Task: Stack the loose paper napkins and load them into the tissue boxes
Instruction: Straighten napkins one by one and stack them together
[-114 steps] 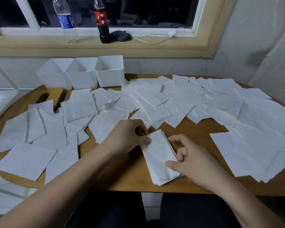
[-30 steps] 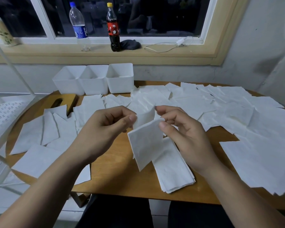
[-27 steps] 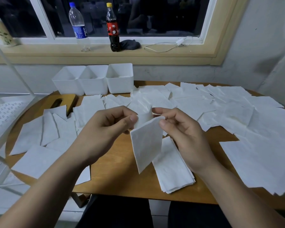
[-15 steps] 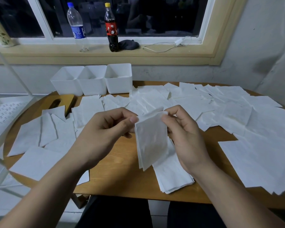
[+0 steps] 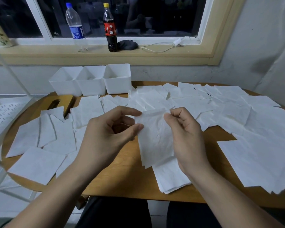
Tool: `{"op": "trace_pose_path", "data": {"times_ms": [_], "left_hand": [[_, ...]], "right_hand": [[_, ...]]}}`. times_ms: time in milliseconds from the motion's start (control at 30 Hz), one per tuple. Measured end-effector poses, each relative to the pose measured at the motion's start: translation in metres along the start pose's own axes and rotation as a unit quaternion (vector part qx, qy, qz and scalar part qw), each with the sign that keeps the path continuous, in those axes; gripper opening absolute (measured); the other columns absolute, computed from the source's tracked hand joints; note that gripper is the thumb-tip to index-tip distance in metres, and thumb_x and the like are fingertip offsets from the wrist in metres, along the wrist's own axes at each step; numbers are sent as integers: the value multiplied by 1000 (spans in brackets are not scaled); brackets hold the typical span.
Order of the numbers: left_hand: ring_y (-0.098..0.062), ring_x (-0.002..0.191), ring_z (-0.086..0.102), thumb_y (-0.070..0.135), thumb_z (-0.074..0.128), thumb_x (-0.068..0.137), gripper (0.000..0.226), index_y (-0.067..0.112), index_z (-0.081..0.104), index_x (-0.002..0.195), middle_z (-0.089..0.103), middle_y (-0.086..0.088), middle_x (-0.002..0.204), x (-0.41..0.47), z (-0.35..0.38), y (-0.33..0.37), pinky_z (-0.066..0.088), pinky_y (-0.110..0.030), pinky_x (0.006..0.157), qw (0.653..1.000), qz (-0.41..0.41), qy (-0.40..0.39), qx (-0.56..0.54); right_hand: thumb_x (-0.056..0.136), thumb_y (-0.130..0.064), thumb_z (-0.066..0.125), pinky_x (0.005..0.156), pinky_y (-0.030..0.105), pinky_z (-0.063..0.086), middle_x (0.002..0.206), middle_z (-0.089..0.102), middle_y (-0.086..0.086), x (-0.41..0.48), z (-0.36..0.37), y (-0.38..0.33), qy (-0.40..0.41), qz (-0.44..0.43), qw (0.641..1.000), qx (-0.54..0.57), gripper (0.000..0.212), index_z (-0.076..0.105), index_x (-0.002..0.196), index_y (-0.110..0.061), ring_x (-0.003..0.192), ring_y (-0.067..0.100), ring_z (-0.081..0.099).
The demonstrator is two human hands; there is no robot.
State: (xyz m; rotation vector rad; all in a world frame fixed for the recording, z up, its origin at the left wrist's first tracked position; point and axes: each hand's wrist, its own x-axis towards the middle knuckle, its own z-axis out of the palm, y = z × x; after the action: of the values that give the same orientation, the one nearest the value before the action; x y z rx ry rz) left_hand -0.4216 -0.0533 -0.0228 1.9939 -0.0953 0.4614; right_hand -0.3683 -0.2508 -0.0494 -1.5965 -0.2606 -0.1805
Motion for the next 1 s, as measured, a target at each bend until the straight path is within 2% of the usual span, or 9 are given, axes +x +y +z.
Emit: {"op": "trace_pose_path", "data": {"times_ms": [133, 300, 533, 700, 867, 1000], "left_hand": [[-20, 80, 79, 22, 83, 93, 12, 22, 80, 105, 79, 2, 87, 0, 5, 0, 66, -29, 73, 1000, -9, 13, -24], [-16, 84, 78, 19, 77, 98, 3, 22, 79, 98, 80, 10, 91, 2, 10, 1, 65, -29, 69, 999, 3, 43, 3], [-10, 77, 77, 27, 71, 102, 4, 23, 73, 101, 78, 17, 86, 1, 10, 1, 60, -22, 63, 997, 23, 54, 43], [-9, 68, 74, 31, 66, 104, 6, 29, 67, 99, 77, 20, 85, 2, 10, 3, 55, -16, 60, 997, 5, 31, 67], [-12, 69, 72, 27, 70, 103, 7, 25, 72, 96, 75, 17, 88, 2, 12, 2, 54, -18, 56, 997, 5, 46, 64], [-12, 69, 72, 23, 73, 101, 8, 26, 76, 94, 75, 17, 85, 3, 13, 0, 53, -16, 56, 996, -7, 65, 57]], "right_hand": [[108, -26, 62, 67, 24, 48, 82, 62, 0, 0, -1, -1, 4, -8, 1000, -10, 15, 65, 95, -19, 76, 18, 58], [108, -24, 63, 60, 21, 41, 73, 54, -2, -3, -1, -1, 0, -27, 1000, -16, 18, 63, 91, -16, 66, 6, 47], [109, -24, 60, 60, 31, 38, 74, 48, 8, -6, -4, -2, -24, -18, 1000, 7, 25, 59, 85, -16, 68, 29, 40], [109, -23, 60, 56, 20, 36, 66, 44, -6, -4, -4, -1, -22, -26, 999, -2, 27, 57, 83, -15, 60, 7, 37], [107, -24, 63, 57, 19, 40, 69, 52, 1, -5, -4, -1, -6, -52, 998, -30, 25, 60, 86, -11, 62, 6, 44], [106, -22, 66, 58, 17, 40, 68, 54, -5, -7, -5, 1, 2, -69, 997, -40, 21, 61, 88, -12, 61, 6, 46]]}}
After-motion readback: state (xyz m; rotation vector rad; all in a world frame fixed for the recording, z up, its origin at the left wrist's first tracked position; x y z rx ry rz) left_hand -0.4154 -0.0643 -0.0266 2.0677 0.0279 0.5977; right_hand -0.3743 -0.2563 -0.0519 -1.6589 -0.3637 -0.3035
